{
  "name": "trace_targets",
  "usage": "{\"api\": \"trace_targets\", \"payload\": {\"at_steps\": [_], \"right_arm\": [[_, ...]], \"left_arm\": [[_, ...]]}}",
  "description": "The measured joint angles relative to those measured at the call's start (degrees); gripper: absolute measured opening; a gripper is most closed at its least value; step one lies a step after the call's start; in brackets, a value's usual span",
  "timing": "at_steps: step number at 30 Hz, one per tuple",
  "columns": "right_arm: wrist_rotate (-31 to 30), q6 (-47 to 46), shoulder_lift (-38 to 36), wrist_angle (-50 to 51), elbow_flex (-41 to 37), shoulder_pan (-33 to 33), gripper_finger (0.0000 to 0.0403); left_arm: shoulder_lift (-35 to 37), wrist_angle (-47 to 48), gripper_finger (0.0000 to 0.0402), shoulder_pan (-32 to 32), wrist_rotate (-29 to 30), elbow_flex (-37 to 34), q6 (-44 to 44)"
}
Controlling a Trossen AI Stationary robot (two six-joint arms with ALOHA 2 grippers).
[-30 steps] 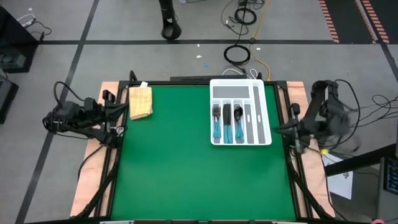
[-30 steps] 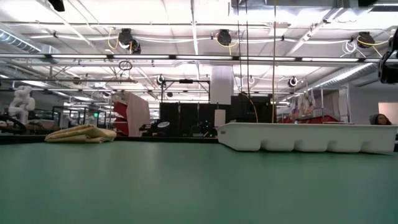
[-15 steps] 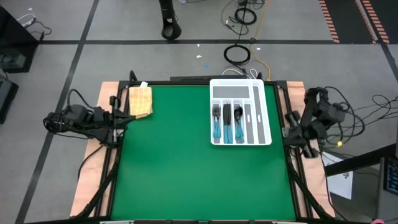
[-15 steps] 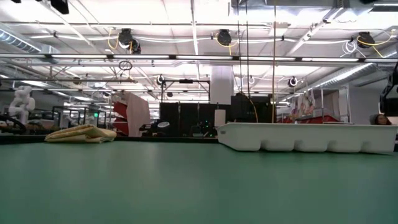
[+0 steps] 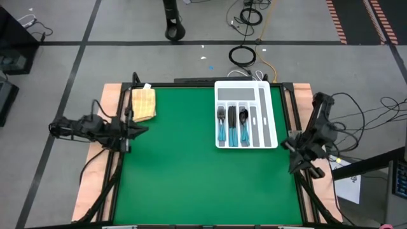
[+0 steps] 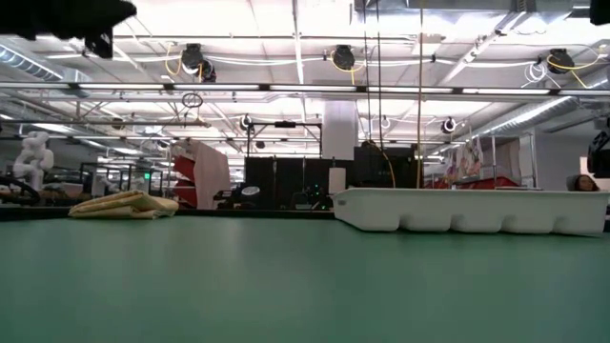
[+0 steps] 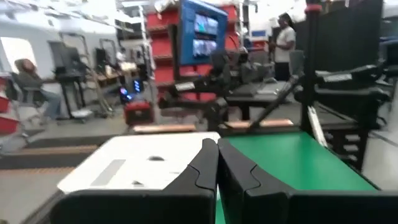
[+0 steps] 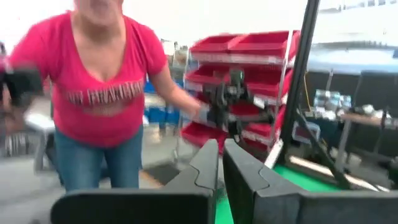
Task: Sort silverware
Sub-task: Return to Home Position
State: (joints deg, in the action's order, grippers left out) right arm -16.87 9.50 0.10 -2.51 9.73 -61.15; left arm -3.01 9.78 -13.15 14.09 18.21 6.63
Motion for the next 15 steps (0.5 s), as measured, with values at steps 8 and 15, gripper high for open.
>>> {"api": "trace_targets", "payload": {"at_steps": [8,15], "right_arm": [[1.7,-5.7,0.1,-7.7,-8.9,2.8,0.0016],[-6.3,-1.8,0.3,-5.8,-8.9,8.0,0.0016]], "left_arm": [[3.0,-2.4,0.0007,0.0,-4.0,-5.9,0.1],[3.0,-3.1,0.0007,0.0,-3.2,-7.5,4.0]]}}
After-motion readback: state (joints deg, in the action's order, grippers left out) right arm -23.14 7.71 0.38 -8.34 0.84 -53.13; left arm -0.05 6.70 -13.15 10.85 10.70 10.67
